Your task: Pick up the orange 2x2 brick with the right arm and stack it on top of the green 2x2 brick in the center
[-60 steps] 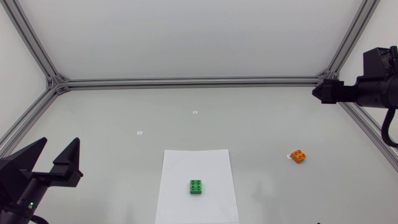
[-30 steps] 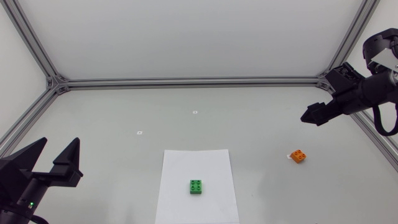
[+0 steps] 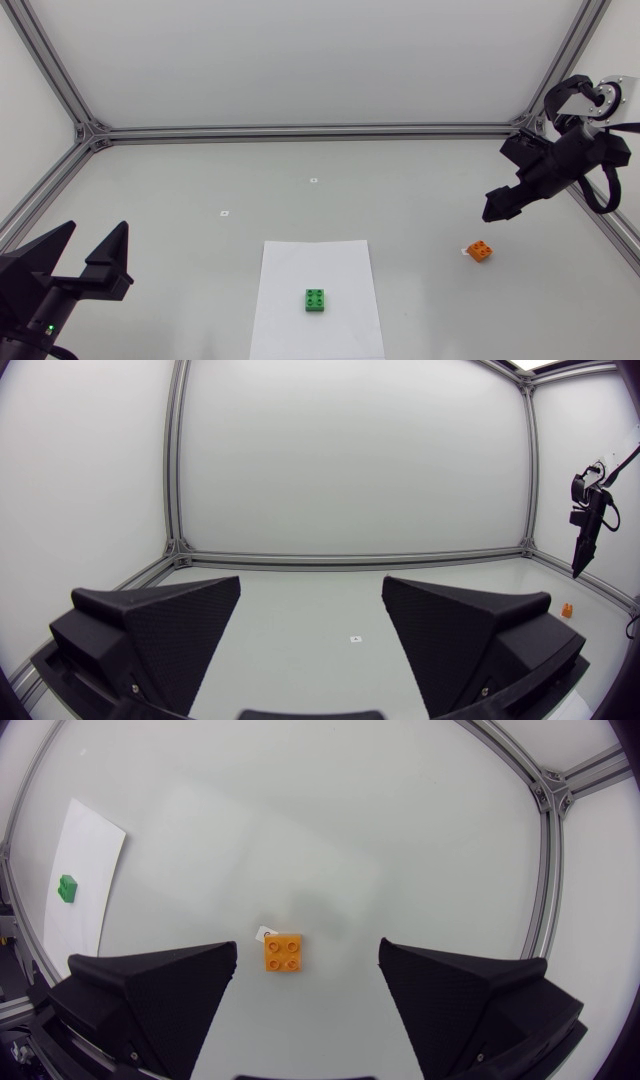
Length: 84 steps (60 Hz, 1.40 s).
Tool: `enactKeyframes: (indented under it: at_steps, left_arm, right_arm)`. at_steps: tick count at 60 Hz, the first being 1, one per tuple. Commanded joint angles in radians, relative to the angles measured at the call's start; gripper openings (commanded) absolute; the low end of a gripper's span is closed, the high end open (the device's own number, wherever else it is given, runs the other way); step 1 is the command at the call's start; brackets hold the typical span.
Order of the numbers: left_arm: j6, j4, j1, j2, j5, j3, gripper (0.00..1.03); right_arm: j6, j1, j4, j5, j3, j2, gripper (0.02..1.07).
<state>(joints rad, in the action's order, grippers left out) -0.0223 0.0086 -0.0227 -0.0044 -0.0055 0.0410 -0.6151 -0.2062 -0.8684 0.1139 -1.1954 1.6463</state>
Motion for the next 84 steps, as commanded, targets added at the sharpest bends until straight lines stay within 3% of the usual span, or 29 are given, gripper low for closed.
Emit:
enactKeyframes:
  at_steps: [1, 20, 26, 66, 72, 84]
  left_arm:
    - [0.013, -0.015, 0.004, -0.008, 0.004, -0.041, 0.99]
    - [0.013, -0.015, 0.003, -0.008, 0.004, -0.041, 0.99]
    - [0.013, -0.015, 0.004, -0.008, 0.004, -0.041, 0.99]
    - [0.013, -0.013, 0.004, -0.008, 0.004, -0.041, 0.99]
    - [0.013, -0.013, 0.004, -0.008, 0.004, -0.041, 0.99]
    - [0.013, -0.015, 0.004, -0.008, 0.006, -0.041, 0.99]
  right_arm:
    - [-0.011, -0.007, -0.034, -0.017, -0.027, 0.058, 1.03]
    - [-0.012, 0.021, -0.017, -0.077, 0.020, 0.099, 1.01]
    - [-0.028, 0.021, 0.003, -0.077, 0.042, 0.122, 0.97]
    - [-0.035, 0.053, 0.103, -0.094, 0.134, 0.199, 0.92]
    - [-0.032, 0.059, 0.112, -0.094, 0.137, 0.201, 0.86]
    - [-0.029, 0.067, 0.117, -0.091, 0.135, 0.204, 0.61]
